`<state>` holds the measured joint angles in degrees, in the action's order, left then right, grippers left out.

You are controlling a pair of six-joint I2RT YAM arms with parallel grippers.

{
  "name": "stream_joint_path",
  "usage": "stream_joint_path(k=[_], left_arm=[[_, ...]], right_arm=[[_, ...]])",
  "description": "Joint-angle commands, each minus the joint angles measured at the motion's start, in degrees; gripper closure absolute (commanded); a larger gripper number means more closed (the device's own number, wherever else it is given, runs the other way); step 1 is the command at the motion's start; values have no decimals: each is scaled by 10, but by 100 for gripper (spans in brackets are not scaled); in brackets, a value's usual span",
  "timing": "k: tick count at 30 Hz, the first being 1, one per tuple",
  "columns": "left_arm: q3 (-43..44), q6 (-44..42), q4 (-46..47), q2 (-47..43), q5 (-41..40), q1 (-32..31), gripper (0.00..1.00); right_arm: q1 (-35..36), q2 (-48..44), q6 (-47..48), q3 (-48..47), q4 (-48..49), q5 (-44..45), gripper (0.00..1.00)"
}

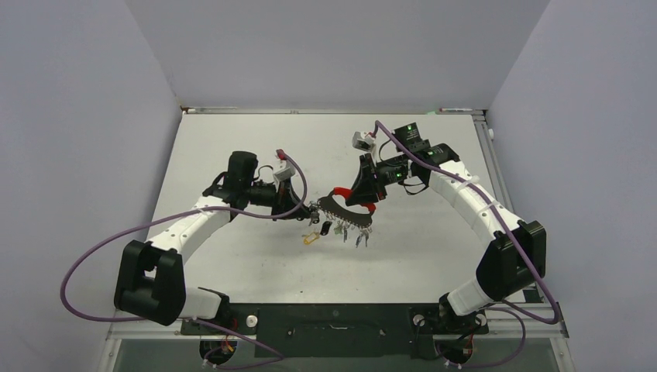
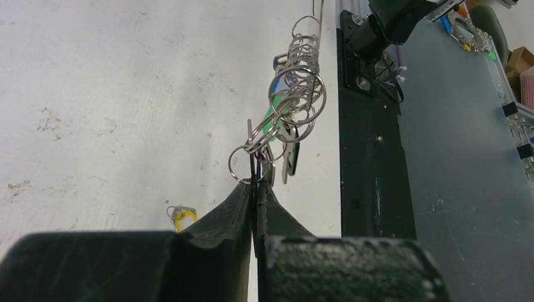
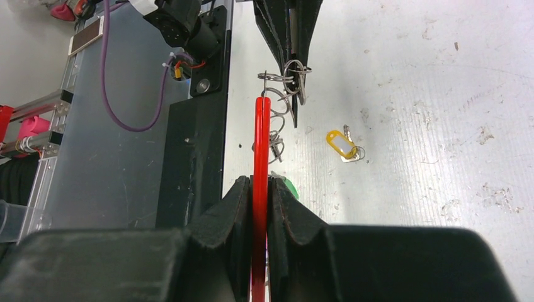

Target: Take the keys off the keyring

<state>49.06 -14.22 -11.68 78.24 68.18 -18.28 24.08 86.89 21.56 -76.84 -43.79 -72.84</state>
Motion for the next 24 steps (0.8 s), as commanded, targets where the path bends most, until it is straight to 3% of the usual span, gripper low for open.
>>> stream_joint_path(k=[1, 14, 18, 20, 24], left_arm=[[39, -7, -45, -22, -28, 1, 100], [91, -170, -229, -40, -133, -24, 96], [98, -192, -253, -37, -152, -55, 94], [102, -191, -255, -34, -151, -62, 100], [115, -168, -238, -31, -153, -59, 100]], right_arm=[[-2, -11, 30, -3, 19, -21, 95], [-19, -19, 36, 7, 33, -14, 95], [-11, -19, 25, 2, 41, -21, 95], [-4, -19, 25, -2, 40, -21, 95], [-1, -21, 45, -7, 21, -15, 95]])
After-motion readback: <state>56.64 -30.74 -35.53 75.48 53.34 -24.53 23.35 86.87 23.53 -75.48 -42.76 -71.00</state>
